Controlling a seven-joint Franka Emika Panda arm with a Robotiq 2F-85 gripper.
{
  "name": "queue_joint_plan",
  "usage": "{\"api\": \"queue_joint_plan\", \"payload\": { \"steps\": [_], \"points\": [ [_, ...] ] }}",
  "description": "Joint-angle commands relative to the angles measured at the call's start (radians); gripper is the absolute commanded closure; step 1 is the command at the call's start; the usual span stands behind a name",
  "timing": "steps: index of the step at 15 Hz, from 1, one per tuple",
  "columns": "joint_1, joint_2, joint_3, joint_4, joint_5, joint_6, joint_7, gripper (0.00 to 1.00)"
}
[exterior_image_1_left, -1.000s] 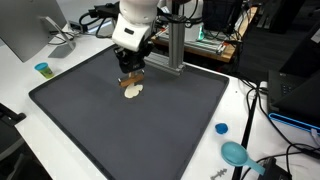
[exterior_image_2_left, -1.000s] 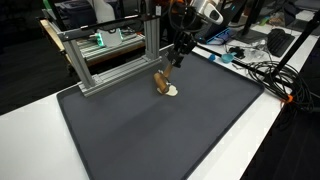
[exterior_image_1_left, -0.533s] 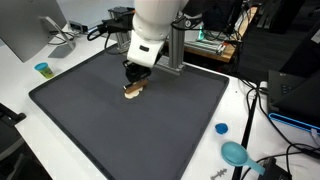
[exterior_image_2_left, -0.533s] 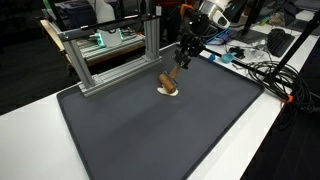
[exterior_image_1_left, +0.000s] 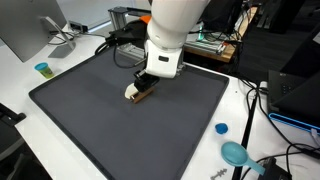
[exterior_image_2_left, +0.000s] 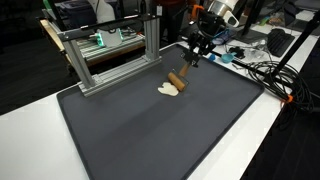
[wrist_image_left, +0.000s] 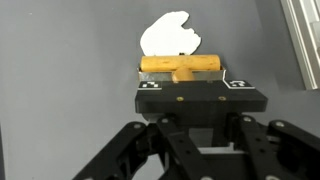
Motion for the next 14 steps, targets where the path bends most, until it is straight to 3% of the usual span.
{"api": "queue_joint_plan", "payload": {
  "steps": [1,3,5,9,10,12,13,14],
  "points": [
    [-0.012,-0.058,0.021,-0.022,0.035,0.020,-0.038,0.78],
    [-0.037,-0.204,0.041,-0.147,0.059,0.101,-0.045,0.78],
    [-0.060,-0.280,0.049,-0.200,0.118,0.175,-0.026,0.78],
    [-0.120,-0.470,0.046,-0.296,0.353,0.149,-0.084,0.78],
    [-0.074,-0.343,0.031,-0.183,0.270,0.134,-0.032,0.53],
    [-0.096,-0.422,0.026,-0.235,0.321,0.132,-0.063,0.53],
    [-0.089,-0.403,0.033,-0.235,0.352,0.141,-0.034,0.78],
    [-0.090,-0.400,0.038,-0.236,0.426,0.134,0.009,0.78]
  ]
}}
